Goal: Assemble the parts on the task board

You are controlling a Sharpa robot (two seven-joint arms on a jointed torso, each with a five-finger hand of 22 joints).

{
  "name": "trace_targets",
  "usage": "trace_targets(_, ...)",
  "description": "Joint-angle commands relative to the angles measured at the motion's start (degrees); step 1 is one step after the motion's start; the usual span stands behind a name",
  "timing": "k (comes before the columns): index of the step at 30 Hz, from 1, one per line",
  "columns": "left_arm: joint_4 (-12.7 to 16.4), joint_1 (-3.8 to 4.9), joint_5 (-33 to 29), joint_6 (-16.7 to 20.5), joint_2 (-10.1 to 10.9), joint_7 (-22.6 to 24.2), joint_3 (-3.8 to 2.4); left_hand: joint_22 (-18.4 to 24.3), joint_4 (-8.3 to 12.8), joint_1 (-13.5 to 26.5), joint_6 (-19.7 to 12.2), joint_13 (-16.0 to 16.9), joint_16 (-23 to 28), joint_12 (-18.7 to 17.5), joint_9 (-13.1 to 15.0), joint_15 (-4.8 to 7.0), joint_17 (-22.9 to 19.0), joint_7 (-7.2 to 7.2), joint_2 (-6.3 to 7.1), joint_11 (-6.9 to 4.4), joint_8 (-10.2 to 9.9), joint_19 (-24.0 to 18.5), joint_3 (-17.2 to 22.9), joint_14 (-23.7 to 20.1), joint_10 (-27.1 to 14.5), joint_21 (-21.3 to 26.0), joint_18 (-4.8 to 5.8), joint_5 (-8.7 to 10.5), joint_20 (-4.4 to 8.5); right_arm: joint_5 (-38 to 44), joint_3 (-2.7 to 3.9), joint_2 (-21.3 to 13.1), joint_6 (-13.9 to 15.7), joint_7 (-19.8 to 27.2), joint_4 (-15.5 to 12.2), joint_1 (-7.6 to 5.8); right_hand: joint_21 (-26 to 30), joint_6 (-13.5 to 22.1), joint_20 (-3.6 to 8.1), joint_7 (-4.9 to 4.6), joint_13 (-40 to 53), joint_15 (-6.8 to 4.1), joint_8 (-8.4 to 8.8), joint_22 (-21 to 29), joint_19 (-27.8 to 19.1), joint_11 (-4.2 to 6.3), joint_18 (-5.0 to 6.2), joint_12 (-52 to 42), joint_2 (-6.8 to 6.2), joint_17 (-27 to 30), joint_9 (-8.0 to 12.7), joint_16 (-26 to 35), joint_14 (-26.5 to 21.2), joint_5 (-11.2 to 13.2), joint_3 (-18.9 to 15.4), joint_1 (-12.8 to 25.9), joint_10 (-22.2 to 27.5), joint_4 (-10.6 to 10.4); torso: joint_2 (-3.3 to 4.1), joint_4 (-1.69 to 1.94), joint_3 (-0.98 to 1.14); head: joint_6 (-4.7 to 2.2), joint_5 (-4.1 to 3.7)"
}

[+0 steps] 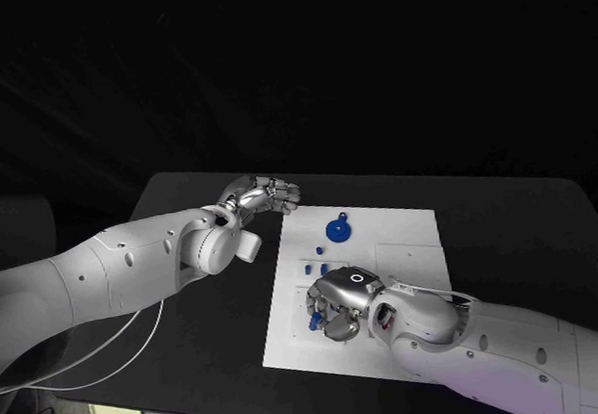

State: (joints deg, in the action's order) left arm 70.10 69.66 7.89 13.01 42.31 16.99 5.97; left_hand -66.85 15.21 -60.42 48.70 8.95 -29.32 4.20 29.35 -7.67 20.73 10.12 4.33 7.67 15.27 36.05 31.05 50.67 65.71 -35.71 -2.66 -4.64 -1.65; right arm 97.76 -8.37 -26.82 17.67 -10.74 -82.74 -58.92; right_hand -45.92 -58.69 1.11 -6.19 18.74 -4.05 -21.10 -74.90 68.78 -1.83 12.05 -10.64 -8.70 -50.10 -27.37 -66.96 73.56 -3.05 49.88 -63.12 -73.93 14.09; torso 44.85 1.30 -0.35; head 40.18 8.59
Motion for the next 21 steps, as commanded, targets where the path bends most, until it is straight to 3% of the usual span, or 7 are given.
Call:
trace_targets(1, 0.12, 0.07, 0.01, -0.46, -0.16, 0.38, -0.04, -0.09, -0.24, 0.12, -0.51, -0.09, 0.21, -0.20, -0.07, -0.04, 0.08, 0.00, 0.23, 0.26, 0.17, 0.23, 0.04, 0.26, 0.29, 0.26, -1.16, 0.02, -0.31, 1.69, -0.05, 0.23, -0.96, 0.25, 0.44, 0.18, -0.28, -0.32, -0.01, 0.03, 0.09, -0.40, -0.17, -1.03, 0.32, -0.10, 2.95, -0.30, 0.44, 0.02, -0.48, 0.00, 0.06, 0.14, 0.11, 0.19, -0.40, 0.37, 0.01, 0.02, 0.03, 0.07, 0.07)
trace_targets(21, -0.30, 0.05, 0.01, -0.56, -0.43, 0.41, -0.04, -0.13, -0.33, 0.18, -0.55, -0.13, 0.31, -0.21, -0.09, -0.05, 0.17, 0.01, 0.21, 0.28, 0.18, 0.24, 0.01, 0.27, 0.27, 0.31, -1.15, 0.03, -0.32, 2.74, -0.10, -0.20, 0.23, -0.44, 0.73, 0.47, -0.30, -0.35, 0.00, 0.03, 0.13, -0.40, -0.14, -1.04, 0.36, -0.10, 2.95, -0.30, 0.57, 0.03, -0.48, 0.02, 0.11, 0.16, 0.13, 0.26, -0.39, 0.59, 0.00, -0.01, -0.03, 0.43, 0.15)
